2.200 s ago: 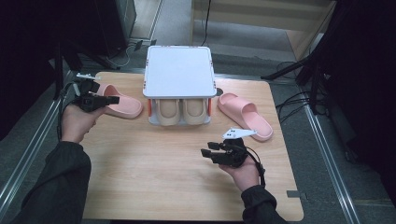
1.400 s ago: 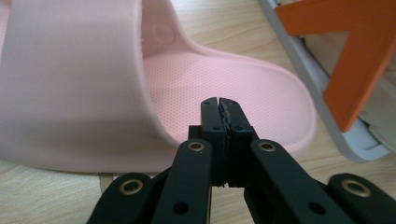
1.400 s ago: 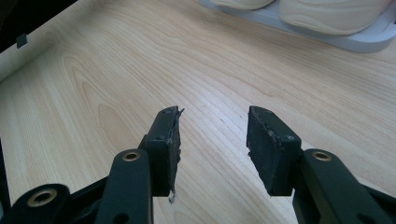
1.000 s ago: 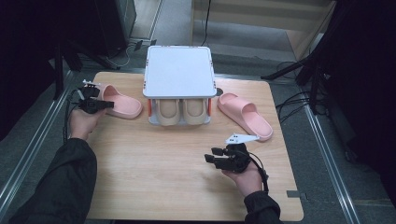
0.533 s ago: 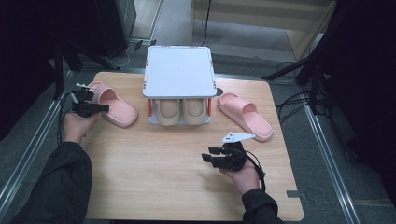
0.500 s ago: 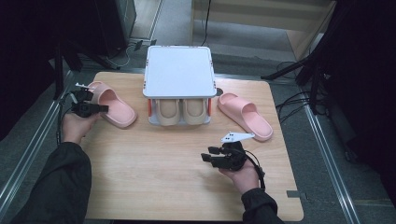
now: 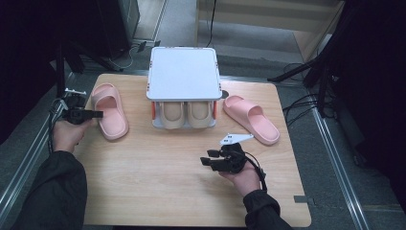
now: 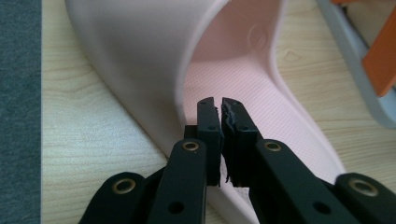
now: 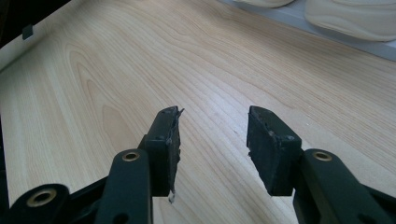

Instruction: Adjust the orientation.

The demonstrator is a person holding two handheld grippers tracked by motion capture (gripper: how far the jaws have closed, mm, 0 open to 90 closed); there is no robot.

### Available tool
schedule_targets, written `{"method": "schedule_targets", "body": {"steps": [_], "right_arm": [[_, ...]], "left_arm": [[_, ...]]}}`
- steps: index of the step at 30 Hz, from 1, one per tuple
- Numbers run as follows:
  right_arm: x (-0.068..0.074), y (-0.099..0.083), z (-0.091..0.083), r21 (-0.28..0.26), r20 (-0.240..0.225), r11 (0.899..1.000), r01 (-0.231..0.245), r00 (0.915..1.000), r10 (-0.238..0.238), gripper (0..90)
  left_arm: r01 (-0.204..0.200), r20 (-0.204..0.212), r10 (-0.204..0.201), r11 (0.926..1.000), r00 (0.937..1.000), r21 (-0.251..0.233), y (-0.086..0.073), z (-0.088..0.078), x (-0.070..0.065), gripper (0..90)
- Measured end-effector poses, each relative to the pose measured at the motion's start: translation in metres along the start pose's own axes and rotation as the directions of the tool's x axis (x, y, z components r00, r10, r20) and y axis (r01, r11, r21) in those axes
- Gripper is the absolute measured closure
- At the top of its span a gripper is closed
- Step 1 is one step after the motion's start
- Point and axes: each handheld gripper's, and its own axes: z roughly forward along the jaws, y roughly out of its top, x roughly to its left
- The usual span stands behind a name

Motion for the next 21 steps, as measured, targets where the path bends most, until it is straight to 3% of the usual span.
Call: {"method": "schedule_targets", "body": {"steps": [4,5,6,11,21], "right_arm": [[0.000,0.000,0.000,0.003,-0.002,1.000,0.002,1.0000,-0.002,55.2],[0.000,0.000,0.000,0.002,-0.002,1.000,0.002,1.0000,-0.002,55.2],[0.000,0.000,0.000,0.002,-0.001,1.000,0.000,1.0000,0.000,55.2],[-0.001,-0.001,0.000,0.002,0.002,1.000,0.000,1.0000,0.000,55.0],[-0.002,-0.005,-0.003,0.003,0.014,1.000,-0.012,0.9998,0.012,54.7]], "left_arm": [[-0.006,-0.007,0.005,0.9994,1.0000,-0.036,0.004,-0.010,-0.002,78.2],[-0.005,-0.012,0.005,0.9990,0.9999,-0.043,0.005,-0.012,-0.002,74.8],[0.007,-0.016,-0.008,0.9988,0.9998,-0.048,0.006,-0.013,-0.002,66.0],[0.045,-0.039,-0.046,0.9986,0.9981,-0.026,0.008,-0.013,0.007,56.7],[0.083,-0.049,-0.085,0.9960,0.9952,-0.034,0.010,-0.002,0.019,49.6]]}}
